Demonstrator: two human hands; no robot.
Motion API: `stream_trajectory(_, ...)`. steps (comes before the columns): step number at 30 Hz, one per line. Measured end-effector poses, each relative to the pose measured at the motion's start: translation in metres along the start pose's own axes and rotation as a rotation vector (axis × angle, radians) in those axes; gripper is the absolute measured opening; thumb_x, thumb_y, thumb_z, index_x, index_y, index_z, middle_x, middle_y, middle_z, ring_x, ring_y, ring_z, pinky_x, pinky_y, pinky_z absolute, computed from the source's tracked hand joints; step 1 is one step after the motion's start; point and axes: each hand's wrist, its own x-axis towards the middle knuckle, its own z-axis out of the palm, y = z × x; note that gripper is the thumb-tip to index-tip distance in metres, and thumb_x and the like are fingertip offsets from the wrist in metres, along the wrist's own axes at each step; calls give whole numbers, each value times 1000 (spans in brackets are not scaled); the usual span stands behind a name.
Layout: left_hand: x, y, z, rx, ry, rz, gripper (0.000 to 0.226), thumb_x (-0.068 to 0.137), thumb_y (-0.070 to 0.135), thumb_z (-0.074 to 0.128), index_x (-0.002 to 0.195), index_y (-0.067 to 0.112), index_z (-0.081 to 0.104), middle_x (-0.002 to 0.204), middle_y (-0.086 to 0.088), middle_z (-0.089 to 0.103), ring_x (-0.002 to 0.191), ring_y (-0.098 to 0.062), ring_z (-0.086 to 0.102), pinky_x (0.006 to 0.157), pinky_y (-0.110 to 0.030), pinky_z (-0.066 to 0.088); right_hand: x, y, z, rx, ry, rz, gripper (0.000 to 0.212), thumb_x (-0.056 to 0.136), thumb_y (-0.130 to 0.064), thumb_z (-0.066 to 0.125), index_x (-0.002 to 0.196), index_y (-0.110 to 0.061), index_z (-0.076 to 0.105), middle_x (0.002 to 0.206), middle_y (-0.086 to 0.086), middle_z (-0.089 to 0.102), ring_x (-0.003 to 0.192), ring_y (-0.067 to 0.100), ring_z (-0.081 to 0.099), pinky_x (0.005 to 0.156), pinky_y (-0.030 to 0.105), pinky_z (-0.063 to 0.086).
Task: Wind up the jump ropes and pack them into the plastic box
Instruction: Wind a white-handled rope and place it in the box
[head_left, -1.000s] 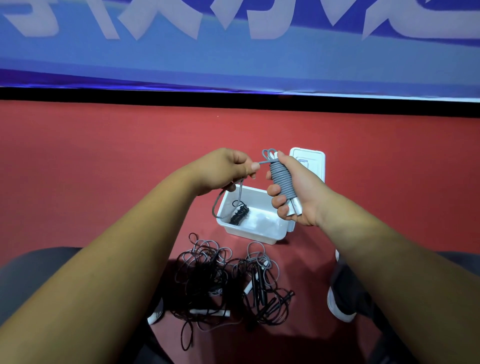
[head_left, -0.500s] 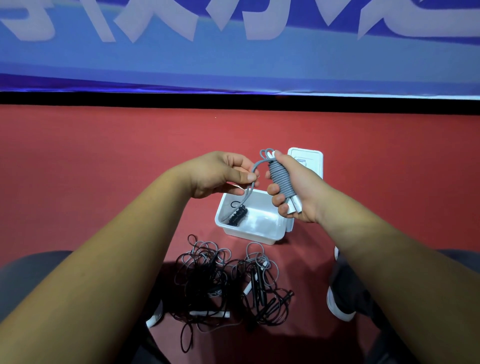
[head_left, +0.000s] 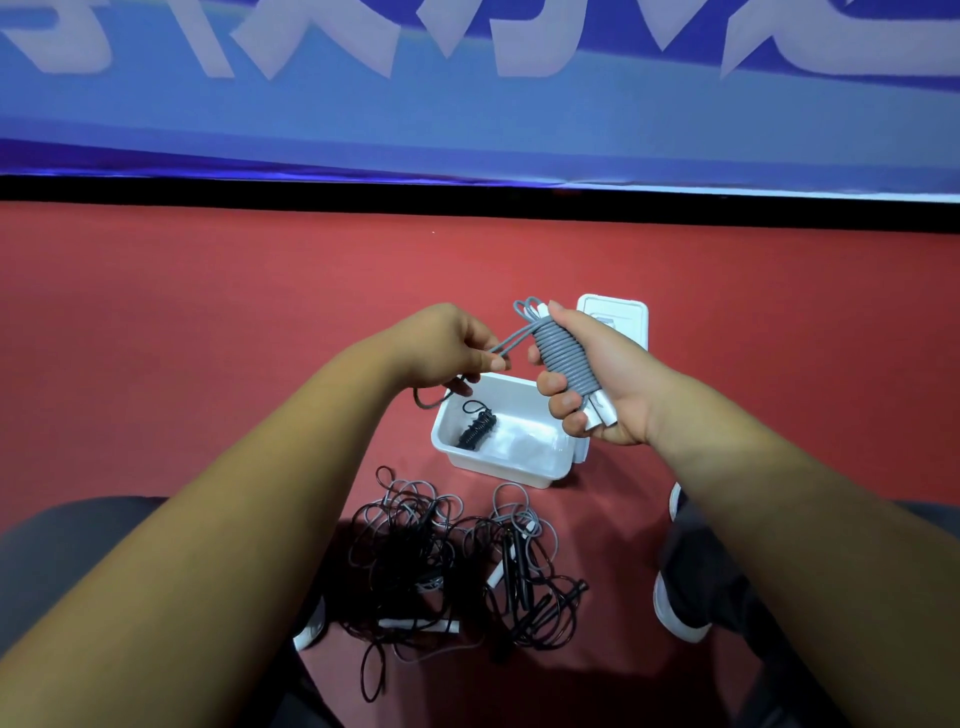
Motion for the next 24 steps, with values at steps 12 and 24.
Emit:
stream_trajectory(12,-8,11,-1,-24,19,66,24,91,-2,73,85,21,79,71,3,73,68,-8,69,77,-38,63,-10,3,5,-133,-389,179,56,91,-76,55,94,-22,66,57,-3,30,36,8,25,40,13,22)
stream_trajectory(24,-6,29,0,114,45,141,20,83,-3,77,90,16,81,73,4,74,63,-5,62,65,-18,53,-11,15,14,-445,-306,321,57,96,-69,52,110,-21,80,79,7,72,41,9,44,37,15,33)
